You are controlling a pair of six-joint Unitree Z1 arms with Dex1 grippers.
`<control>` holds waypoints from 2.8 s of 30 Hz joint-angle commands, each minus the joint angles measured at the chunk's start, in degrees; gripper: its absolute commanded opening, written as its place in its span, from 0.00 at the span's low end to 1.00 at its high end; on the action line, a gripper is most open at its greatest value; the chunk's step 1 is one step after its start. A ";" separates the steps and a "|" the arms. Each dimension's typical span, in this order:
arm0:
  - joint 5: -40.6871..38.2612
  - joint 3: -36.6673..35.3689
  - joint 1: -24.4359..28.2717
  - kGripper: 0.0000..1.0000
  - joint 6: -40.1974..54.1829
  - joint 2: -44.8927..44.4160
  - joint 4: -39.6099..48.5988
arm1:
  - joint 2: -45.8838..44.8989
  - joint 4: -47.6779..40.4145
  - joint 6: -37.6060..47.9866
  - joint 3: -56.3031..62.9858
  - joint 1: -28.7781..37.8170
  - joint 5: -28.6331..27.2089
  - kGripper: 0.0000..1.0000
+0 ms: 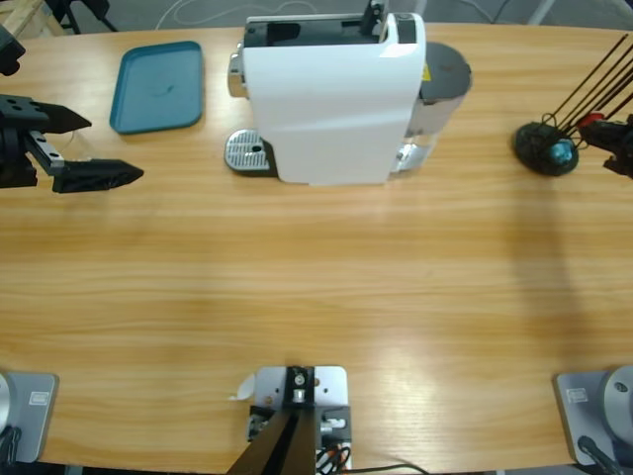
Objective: Pour coffee
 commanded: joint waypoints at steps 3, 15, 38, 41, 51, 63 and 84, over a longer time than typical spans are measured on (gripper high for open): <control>-0.78 3.94 0.59 1.00 -0.97 -2.74 -1.21 | -12.15 17.16 -1.55 -10.84 -0.52 -0.79 0.00; 0.68 6.82 0.59 1.00 -1.08 -6.40 -2.39 | -26.00 47.50 -7.26 -29.51 8.48 -1.56 0.00; -2.28 5.64 4.26 1.00 -0.18 -20.60 11.97 | 9.58 67.75 -32.10 -72.59 41.82 33.63 0.00; -2.28 6.34 4.37 1.00 -0.20 -20.86 11.97 | 13.95 69.09 -32.63 -75.46 42.72 34.83 0.00; -2.70 6.54 4.46 1.00 -0.22 -20.78 11.88 | 21.71 64.78 -33.31 -77.69 43.25 18.78 0.00; -2.98 9.02 4.75 1.00 -0.25 -22.27 11.44 | 24.64 63.64 -37.99 -80.79 43.05 12.87 0.00; -3.07 9.65 5.51 1.00 -0.25 -22.01 10.67 | 27.19 61.63 -38.55 -80.21 40.88 11.96 0.00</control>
